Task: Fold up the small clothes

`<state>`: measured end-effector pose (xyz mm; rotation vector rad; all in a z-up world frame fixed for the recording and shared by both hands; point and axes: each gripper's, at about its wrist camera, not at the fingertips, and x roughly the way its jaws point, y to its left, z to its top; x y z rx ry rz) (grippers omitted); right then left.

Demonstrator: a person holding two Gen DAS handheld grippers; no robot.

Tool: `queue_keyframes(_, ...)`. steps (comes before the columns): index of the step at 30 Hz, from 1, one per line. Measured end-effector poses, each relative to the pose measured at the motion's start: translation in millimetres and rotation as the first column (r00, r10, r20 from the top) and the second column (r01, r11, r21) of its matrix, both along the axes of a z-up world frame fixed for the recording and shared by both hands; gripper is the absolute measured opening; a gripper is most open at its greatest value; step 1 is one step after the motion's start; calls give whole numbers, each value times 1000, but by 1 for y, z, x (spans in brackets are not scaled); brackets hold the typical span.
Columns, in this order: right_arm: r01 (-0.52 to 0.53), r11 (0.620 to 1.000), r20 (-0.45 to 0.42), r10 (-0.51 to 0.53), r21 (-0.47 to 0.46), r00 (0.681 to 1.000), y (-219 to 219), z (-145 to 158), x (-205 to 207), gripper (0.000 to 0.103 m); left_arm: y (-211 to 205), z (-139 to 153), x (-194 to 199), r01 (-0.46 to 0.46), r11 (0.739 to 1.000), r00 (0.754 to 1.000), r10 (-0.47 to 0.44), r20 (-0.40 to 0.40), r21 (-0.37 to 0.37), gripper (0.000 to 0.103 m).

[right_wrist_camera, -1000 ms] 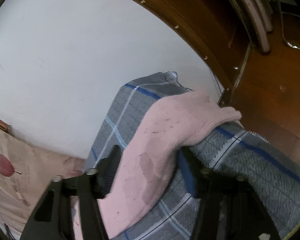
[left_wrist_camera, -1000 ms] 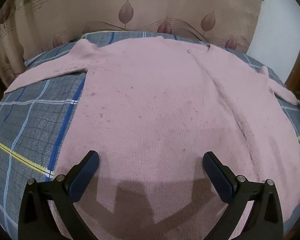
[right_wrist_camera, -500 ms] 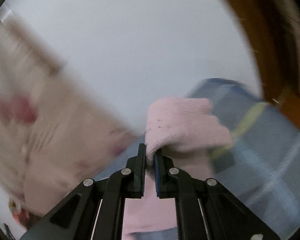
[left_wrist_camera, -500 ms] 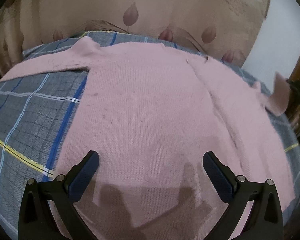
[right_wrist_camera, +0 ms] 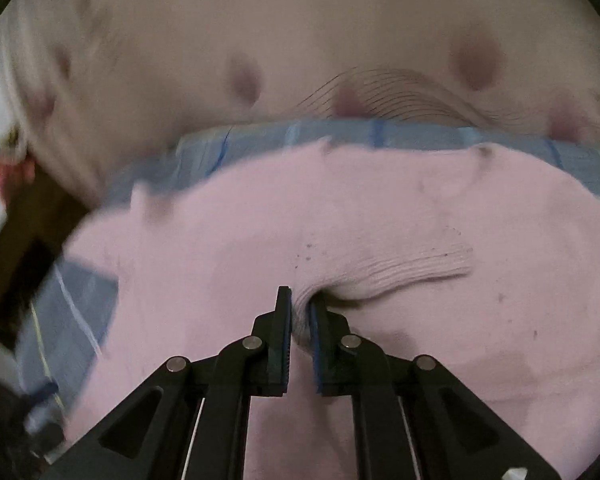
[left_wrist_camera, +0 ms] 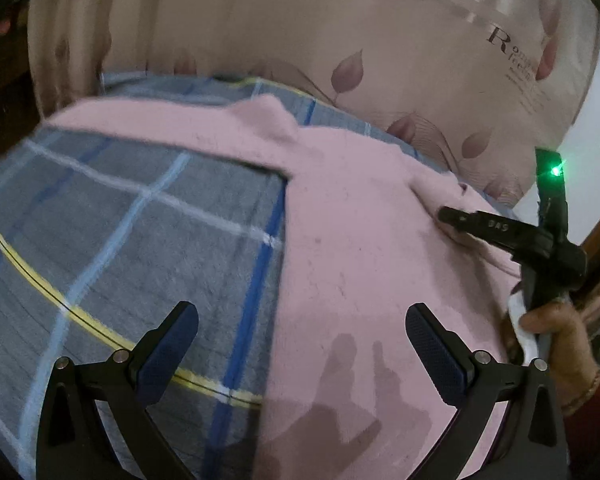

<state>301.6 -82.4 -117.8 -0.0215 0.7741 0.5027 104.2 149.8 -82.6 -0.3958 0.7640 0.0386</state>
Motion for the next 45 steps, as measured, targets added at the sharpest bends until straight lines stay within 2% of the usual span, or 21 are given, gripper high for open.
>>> queue_keyframes(1,-32,999,39,32,4,999,4,7,-10,15,0,-2,-1,2,1000,1000,-2,4,-17,103)
queue_keyframes(2,-50,998,67,48,28,997,1,14,-19,27,0,-2,-2,8,1000,1000,-8,10,-27,103)
queue_keyframes(3,-65,997,71,61,52,996,-2,18,-19,52,-2,-1,-2,14,1000,1000,-14,14,-27,103)
queue_keyframes(5,-75,991,66,68,115,996,-13,24,-22,76,-4,-1,-2,21,999,1000,-21,16,-28,103)
queue_keyframes(7,-47,983,63,36,175,997,-26,27,-23,75,-3,-1,-3,18,999,1000,-17,14,-40,103)
queue_keyframes(9,-18,974,-4,20,225,1000,-39,26,-9,75,1,-3,-4,5,998,1000,-5,12,-63,103)
queue_keyframes(13,41,965,-112,-12,260,994,-29,19,13,76,12,-7,-6,-10,991,1000,13,22,-133,103)
queue_keyframes(16,32,943,-172,27,332,985,-15,19,23,76,10,-6,-6,-14,992,1000,16,20,-125,103)
queue_keyframes(18,-17,932,-161,80,363,984,6,23,22,76,9,-6,-6,-15,994,1000,16,14,-111,103)
queue_keyframes(20,-152,919,-122,209,364,970,30,29,9,76,8,-5,-5,-16,994,1000,18,14,-107,103)
queue_keyframes(22,-260,915,-88,299,309,950,46,30,-5,74,9,-5,-6,-16,993,1000,18,15,-114,103)
queue_keyframes(23,-254,933,-45,274,253,961,46,31,-13,74,10,-5,-6,-16,993,1000,18,15,-115,103)
queue_keyframes(25,-207,934,-47,230,292,972,28,27,-17,74,9,-5,-6,-14,994,1000,16,14,-112,103)
queue_keyframes(27,-128,903,-86,178,410,980,-10,20,-25,74,8,-4,-5,7,994,1000,-5,16,-112,103)
queue_keyframes(29,-61,897,-87,110,438,990,-49,15,-48,75,4,1,0,63,991,998,-60,30,-120,103)
queue_keyframes(33,33,918,-81,-1,396,997,-111,5,-95,76,-3,21,27,144,974,989,-138,48,-176,103)
queue_keyframes(36,128,940,-60,-115,315,992,-154,1,-121,76,-10,30,70,181,961,982,-186,-4,-211,103)
queue_keyframes(40,208,899,-82,-191,385,978,-206,-2,-135,76,-28,29,130,174,982,981,-179,-74,-71,101)
queue_keyframes(42,228,863,-115,-198,450,974,-223,-10,-136,76,-42,18,161,200,980,968,-195,-157,20,95)
queue_keyframes(44,246,818,-143,-201,520,969,-236,-15,-133,76,-51,6,180,223,974,952,-207,-225,45,79)
queue_keyframes(45,250,809,-142,-206,531,968,-240,-15,-133,76,-56,5,183,215,973,959,-194,-208,83,80)
